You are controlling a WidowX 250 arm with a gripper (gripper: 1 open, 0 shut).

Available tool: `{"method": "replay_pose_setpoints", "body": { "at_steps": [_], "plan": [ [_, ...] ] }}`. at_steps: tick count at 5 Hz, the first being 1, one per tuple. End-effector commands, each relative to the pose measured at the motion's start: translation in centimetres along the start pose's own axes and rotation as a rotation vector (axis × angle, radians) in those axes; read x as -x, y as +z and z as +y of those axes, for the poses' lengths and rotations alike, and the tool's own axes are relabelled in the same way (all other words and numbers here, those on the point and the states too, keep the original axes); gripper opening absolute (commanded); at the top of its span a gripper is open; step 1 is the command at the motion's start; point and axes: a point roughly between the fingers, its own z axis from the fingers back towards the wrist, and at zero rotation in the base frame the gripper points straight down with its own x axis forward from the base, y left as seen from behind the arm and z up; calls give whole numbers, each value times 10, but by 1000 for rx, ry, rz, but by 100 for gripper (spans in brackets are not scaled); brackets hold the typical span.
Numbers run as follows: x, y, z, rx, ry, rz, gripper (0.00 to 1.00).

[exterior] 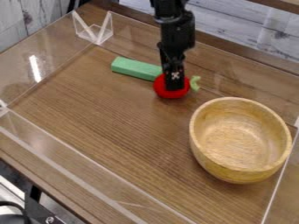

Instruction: Move the red fruit to the right side of the table

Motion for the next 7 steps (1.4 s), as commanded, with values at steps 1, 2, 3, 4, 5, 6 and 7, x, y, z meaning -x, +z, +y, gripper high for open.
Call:
{"method": "replay_pose_setpoints", "body": {
  "at_steps": [1,2,3,4,5,6,7],
  "plan": [
    [3,35,2,-107,48,-46,100],
    [12,44,5,-151,107,-61,100],
    [20,67,12,-180,135,-81,100],
    [27,90,15,-206,191,-108,100],
    [34,100,10,-207,294,-153,100],
    [36,90,6,-171,312,-139,100],
    [41,86,16,-161,376,-130,100]
  ]
}}
